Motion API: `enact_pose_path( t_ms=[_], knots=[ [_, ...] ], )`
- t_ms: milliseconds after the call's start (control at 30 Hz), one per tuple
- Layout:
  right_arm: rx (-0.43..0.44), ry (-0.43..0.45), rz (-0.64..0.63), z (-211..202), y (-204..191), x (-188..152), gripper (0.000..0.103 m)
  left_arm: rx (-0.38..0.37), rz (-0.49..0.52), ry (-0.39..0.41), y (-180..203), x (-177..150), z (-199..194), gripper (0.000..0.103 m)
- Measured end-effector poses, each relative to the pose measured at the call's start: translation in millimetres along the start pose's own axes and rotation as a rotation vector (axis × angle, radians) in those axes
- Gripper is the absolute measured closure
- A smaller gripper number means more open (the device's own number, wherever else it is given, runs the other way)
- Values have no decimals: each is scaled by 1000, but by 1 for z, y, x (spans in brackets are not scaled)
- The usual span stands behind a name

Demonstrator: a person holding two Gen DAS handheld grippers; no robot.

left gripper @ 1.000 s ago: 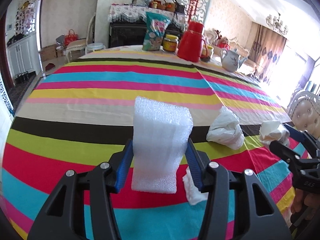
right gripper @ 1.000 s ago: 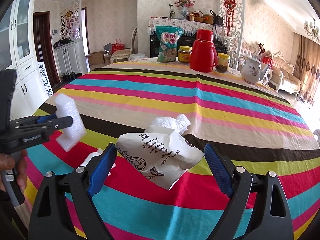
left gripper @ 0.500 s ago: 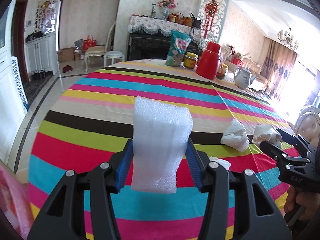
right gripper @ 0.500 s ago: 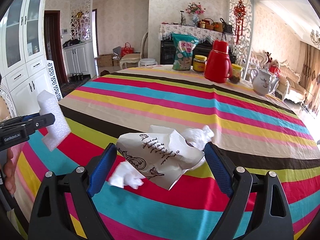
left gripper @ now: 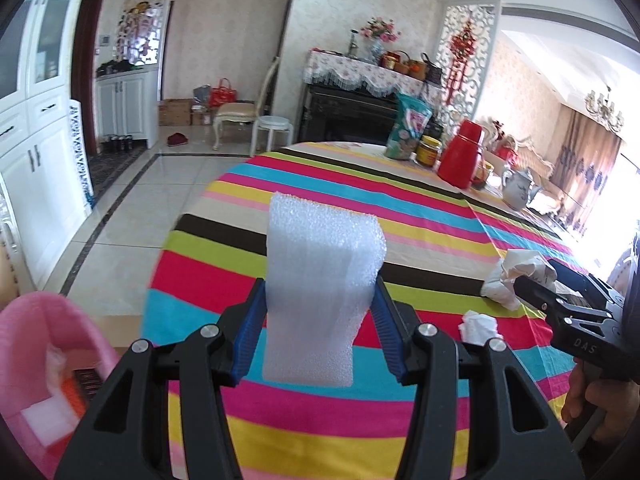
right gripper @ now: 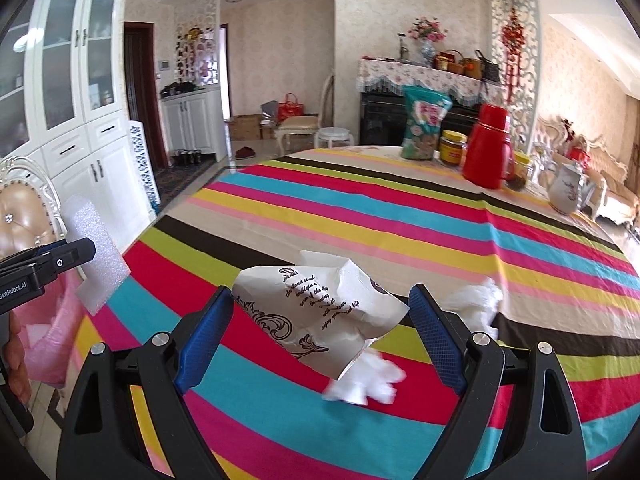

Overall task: Collect trash
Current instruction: 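Carry the foam block and paper bag in both tools over the pink bin, then open both tools to drop the foam block and paper bag into the bin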

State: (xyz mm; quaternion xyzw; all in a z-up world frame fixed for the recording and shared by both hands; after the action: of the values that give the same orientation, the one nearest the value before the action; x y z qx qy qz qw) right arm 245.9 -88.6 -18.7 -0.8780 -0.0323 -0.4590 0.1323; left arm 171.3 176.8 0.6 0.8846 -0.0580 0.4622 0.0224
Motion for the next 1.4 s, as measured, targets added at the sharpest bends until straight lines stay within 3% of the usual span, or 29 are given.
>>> enact_pose_path(
  t_ms=[867,1400],
  knots=[
    [276,-40,-185,-13,-232,-32,19,309,-188,40,-190,-78,-167,52],
    [394,-114,-281,0,-336,-70,19,394,-263,26,-244,-103,-199,52]
  ],
)
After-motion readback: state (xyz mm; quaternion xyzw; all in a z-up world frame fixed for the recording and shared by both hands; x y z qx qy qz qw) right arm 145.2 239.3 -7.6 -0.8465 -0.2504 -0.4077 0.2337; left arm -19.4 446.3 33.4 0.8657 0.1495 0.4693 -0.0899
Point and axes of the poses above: each gripper's, at about its wrist camera, not at the fingertips, and z roughly the way its jaws point, y to its right, x to its top, the point moved 4 cm from there along z, roughly the way its jaws point, and after that the axes turned 14 degrees about z, right-handed, at the moved point
